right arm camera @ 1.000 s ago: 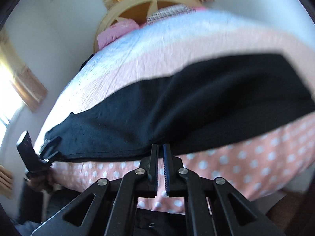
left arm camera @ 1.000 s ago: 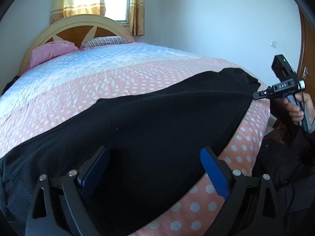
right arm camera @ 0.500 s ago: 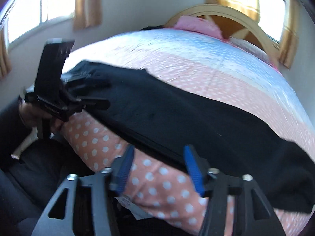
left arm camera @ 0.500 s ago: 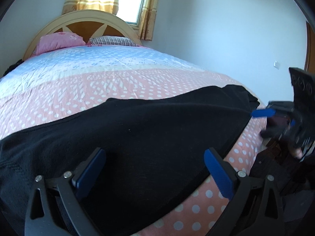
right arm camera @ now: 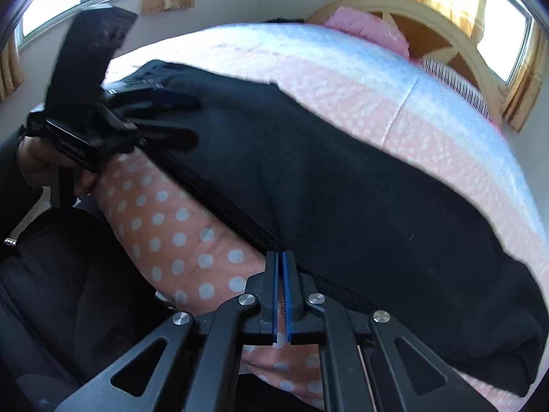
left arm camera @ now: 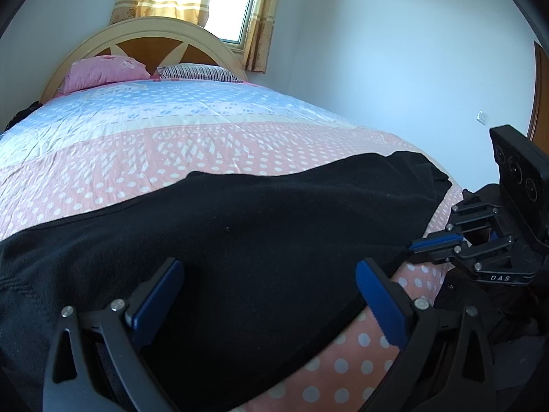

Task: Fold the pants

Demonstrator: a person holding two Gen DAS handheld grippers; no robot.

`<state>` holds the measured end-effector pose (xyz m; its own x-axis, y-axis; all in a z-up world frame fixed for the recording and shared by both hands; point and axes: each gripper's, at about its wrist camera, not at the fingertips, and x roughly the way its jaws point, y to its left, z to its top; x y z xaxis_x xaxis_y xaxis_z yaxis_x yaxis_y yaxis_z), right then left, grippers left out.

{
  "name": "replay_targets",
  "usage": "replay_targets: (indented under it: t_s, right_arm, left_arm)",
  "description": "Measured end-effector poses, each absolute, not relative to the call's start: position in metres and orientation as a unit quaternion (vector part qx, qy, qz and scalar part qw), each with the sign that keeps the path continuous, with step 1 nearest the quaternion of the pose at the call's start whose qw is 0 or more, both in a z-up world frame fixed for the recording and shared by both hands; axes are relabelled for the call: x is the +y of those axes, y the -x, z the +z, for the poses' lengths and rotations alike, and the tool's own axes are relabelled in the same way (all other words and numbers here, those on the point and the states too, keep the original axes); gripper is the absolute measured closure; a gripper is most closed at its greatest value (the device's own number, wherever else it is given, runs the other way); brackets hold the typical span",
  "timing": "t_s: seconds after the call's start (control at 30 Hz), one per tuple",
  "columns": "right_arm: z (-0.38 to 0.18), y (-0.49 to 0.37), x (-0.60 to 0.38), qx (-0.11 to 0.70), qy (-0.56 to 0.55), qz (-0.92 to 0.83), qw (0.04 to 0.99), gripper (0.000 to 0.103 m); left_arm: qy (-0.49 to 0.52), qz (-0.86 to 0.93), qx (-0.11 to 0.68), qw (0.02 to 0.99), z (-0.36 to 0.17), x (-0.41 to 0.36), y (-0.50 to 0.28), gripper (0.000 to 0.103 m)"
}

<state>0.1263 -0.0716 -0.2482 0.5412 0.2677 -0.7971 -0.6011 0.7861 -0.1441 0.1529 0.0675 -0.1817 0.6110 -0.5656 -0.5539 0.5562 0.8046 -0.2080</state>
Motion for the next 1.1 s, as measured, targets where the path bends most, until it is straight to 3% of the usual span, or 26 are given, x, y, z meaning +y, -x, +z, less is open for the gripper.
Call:
replay_targets:
  t_s: [0.1, 0.17, 0.23, 0.5, 0.7, 0.93, 1.1]
  right_arm:
    - [-0.240, -0.123, -0.074, 0.396, 0.200, 0.259, 0.858, 0.099]
    - [-0.232, -0.122, -0.088, 0.396, 0.178, 0.263, 0.862, 0.091]
    - [-0.223, -0.122, -0.115, 0.392, 0.143, 0.253, 0.873, 0.068]
    - [-0.198, -0.129, -0.286, 0.371, -0.063, 0.102, 0.921, 0.068]
    - [-0.216, -0.127, -0.410, 0.373, -0.256, 0.000, 0.892, 0.068]
    - [-0.242, -0.126, -0.448, 0.372, -0.350, -0.023, 0.859, 0.068]
    - [-0.242, -0.130, -0.462, 0.350, -0.372, -0.031, 0.859, 0.068]
  left_arm:
    - [0.004, -0.309, 0.312, 0.899, -0.182, 0.066, -0.152, 0.000]
    - [-0.003, -0.293, 0.323, 0.900, -0.180, 0.062, -0.155, 0.000]
    - [-0.030, -0.269, 0.338, 0.901, -0.177, 0.051, -0.156, 0.000]
    - [-0.141, -0.319, 0.333, 0.876, -0.168, -0.028, -0.149, 0.000]
    - [-0.182, -0.341, 0.313, 0.868, -0.151, -0.072, -0.154, 0.000]
    - [-0.224, -0.332, 0.321, 0.858, -0.160, -0.106, -0.172, 0.000]
    - [-0.193, -0.340, 0.351, 0.851, -0.167, -0.097, -0.185, 0.000]
